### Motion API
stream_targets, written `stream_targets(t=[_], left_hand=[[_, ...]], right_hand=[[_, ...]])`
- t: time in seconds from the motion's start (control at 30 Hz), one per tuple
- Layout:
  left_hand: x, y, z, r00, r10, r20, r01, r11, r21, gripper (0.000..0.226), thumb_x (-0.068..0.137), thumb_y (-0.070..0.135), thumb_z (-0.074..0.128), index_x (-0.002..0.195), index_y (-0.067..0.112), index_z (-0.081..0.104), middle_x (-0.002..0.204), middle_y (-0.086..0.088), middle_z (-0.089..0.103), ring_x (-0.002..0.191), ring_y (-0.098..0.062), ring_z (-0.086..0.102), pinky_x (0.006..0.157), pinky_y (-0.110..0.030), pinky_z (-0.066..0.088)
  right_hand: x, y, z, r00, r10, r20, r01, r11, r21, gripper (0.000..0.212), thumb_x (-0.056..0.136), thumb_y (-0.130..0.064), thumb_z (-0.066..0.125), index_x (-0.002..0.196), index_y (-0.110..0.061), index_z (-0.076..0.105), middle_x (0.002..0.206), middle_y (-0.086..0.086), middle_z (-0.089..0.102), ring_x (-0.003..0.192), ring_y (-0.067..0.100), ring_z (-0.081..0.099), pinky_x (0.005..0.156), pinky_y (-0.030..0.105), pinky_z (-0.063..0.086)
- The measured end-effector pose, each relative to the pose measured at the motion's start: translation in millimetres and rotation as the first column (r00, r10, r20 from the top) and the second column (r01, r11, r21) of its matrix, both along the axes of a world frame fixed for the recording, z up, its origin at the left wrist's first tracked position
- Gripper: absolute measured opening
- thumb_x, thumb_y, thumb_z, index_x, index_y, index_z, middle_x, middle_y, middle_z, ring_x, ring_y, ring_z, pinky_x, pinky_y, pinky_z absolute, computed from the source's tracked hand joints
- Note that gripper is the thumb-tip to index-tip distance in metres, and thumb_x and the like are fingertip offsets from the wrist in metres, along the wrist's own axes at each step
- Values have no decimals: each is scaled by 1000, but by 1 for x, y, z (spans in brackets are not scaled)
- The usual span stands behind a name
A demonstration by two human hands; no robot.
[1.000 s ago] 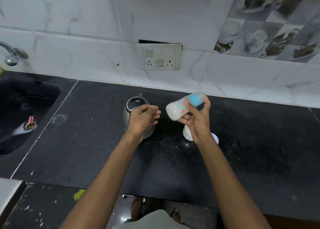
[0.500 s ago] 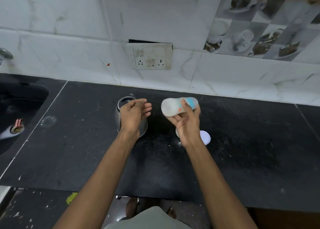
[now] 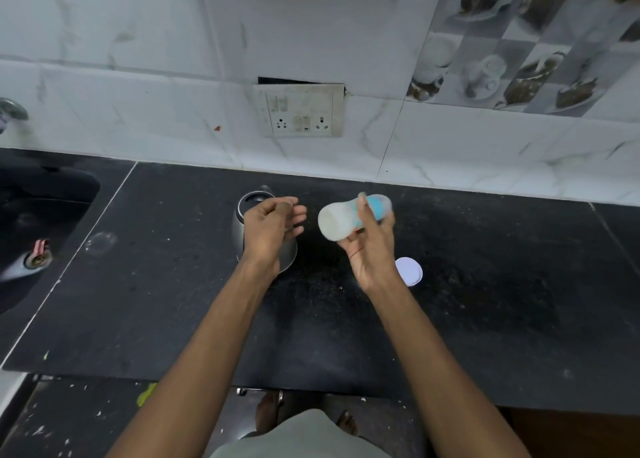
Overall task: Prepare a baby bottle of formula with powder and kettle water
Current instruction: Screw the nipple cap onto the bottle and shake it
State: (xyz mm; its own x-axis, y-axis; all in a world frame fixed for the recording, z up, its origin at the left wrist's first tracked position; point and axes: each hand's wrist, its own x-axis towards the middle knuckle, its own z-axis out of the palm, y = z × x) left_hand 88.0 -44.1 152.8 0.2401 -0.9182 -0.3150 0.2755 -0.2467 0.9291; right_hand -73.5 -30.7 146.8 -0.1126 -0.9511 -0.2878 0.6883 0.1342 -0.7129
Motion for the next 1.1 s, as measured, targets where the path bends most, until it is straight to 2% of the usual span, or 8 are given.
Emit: stream_targets(t=[0.27, 0.43, 0.53, 0.6, 0.67, 0.8, 0.97, 1.1], left_hand=[[3, -1, 5, 1000, 7, 21, -7, 1000, -5, 22, 105, 5, 56, 118, -6, 70, 107, -22, 76, 98, -31, 73, 92, -46, 61], [5, -1, 2, 999, 17, 31, -17, 1000, -6, 22, 105, 6, 57, 117, -5, 71, 103, -18, 77, 97, -30, 74, 89, -44, 61], [6, 1, 2, 999, 7, 47, -7, 1000, -1, 22, 105, 6, 56, 118, -4, 71, 108, -21, 77, 99, -29, 75, 84, -38, 62], [6, 2, 3, 999, 4, 44, -4, 1000, -8, 22, 105, 7, 56, 118, -3, 71, 108, -20, 77, 99, -28, 75, 82, -36, 62], [5, 2, 4, 999, 1, 44, 0, 1000, -15, 22, 105, 6, 56, 117, -4, 71, 106, -19, 77, 97, -27, 75, 80, -35, 62], [5, 4, 7, 999, -8, 40, 9, 1000, -15, 20, 105, 5, 56, 115, -2, 71, 100, -15, 77, 96, -26, 74, 81, -36, 62], [6, 3, 6, 999, 1, 35, -1, 1000, -16, 21, 105, 6, 56, 116, -3, 71, 102, -16, 78, 99, -29, 75, 82, -37, 62], [4, 3, 4, 1000, 0, 14, 0, 1000, -11, 18, 105, 6, 57, 114, 0, 71, 100, -14, 78, 97, -27, 75, 83, -38, 62]], right_hand=[[4, -2, 2, 973, 148, -179, -148, 989, 12, 63, 92, -29, 77, 145, -24, 43, 125, 10, 65, 106, 24, 74, 82, 51, 64], [-6, -3, 0, 985, 85, -147, -83, 996, 18, 62, 95, -27, 73, 146, -22, 39, 123, 7, 66, 101, 23, 76, 86, 54, 63], [-6, 4, -4, 917, 255, -306, -250, 967, 53, 63, 93, -22, 77, 144, -28, 40, 119, 8, 65, 99, 23, 75, 85, 56, 63], [-5, 5, -8, 921, 209, -329, -204, 978, 50, 66, 90, -21, 81, 142, -32, 41, 122, 10, 65, 108, 28, 73, 87, 58, 62], [-6, 5, -10, 943, 135, -306, -123, 991, 58, 69, 90, -25, 81, 143, -33, 38, 126, 12, 63, 115, 31, 71, 87, 58, 62], [-4, 9, -15, 832, 301, -466, -309, 949, 60, 75, 85, -26, 87, 140, -43, 40, 125, 16, 66, 112, 27, 72, 76, 44, 65], [-9, -1, -9, 889, 127, -441, -124, 992, 35, 70, 87, -29, 85, 138, -37, 38, 119, 8, 66, 108, 26, 74, 83, 53, 64], [-18, 2, -8, 704, 428, -566, -462, 882, 92, 72, 85, -28, 87, 138, -45, 42, 121, 15, 68, 109, 29, 74, 77, 47, 64]])
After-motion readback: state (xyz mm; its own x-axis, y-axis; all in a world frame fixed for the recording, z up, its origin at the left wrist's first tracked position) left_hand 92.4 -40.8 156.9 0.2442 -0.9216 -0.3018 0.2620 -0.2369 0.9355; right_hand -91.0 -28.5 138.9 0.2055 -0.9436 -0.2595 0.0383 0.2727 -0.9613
